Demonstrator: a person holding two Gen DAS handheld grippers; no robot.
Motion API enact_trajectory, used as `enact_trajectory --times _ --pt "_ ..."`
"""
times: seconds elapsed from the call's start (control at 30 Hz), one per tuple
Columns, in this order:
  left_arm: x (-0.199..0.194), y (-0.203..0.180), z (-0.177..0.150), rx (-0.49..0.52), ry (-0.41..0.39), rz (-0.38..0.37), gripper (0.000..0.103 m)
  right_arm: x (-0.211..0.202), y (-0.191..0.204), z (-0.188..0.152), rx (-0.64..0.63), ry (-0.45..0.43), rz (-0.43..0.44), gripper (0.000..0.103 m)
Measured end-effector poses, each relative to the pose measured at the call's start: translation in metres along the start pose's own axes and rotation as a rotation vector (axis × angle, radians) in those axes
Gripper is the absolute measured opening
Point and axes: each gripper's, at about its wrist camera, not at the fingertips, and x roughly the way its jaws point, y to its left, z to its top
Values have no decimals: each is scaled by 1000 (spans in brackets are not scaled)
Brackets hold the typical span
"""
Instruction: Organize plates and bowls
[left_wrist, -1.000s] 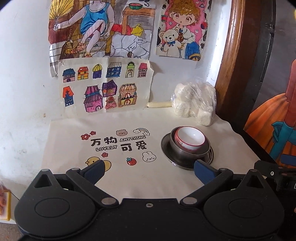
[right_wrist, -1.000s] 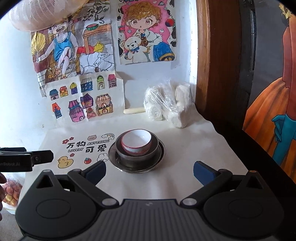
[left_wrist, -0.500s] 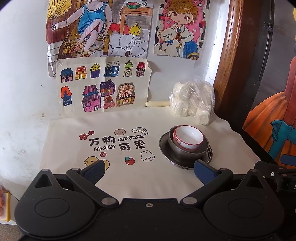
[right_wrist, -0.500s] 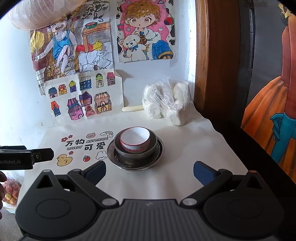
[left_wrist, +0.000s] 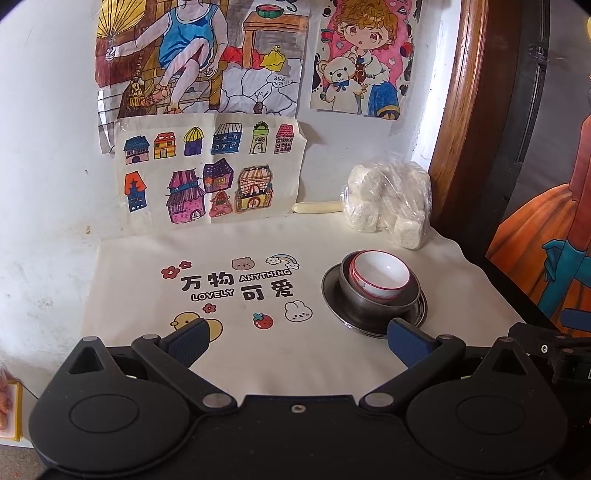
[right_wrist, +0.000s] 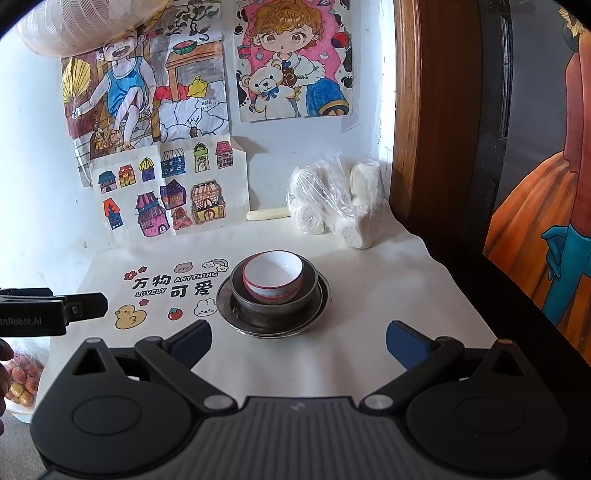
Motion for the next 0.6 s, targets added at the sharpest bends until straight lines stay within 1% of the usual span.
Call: enact_trajectory --times 0.6 --pt "2 -1 0 1 0 0 102 2 -3 1 -2 5 -3 103"
